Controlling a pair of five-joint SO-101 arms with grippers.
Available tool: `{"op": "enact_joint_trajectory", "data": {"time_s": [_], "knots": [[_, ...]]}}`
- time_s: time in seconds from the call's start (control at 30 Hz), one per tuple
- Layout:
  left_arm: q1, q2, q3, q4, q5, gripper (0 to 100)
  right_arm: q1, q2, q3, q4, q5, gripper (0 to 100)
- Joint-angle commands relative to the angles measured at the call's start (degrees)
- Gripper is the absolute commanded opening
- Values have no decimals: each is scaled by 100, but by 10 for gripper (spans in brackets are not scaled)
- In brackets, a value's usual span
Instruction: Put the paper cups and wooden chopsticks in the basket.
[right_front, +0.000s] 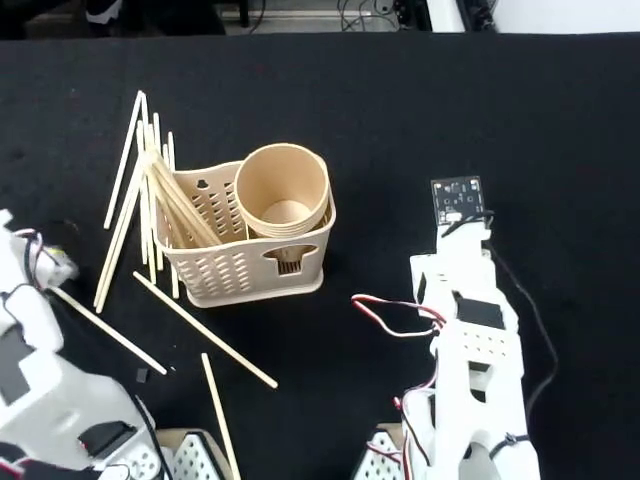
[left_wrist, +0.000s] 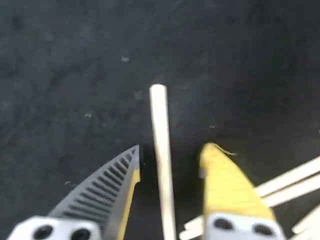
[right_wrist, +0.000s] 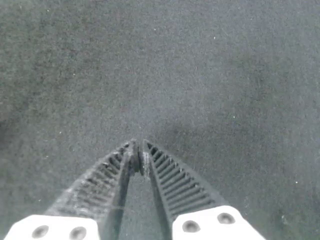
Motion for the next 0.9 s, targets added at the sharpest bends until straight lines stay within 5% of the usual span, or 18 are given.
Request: {"op": "enact_joint_trajectory", "data": {"time_s": [0.0, 0.27, 0.53, 0.7, 0.87], "knots": [[-13, 607, -857, 519, -53, 36, -88, -127, -22, -70, -9, 15], [31, -598, -2202, 2251, 0, 29, -88, -127, -22, -70, -9, 15], [189, -4167, -2782, 2409, 9, 29, -88, -127, -22, -79, -9, 15], [1182, -6303, -2598, 1257, 9, 29, -97, -127, -22, -79, -9, 15], [2914, -7701, -1745, -290, 0, 29, -97, -127, -22, -79, -9, 15]]}}
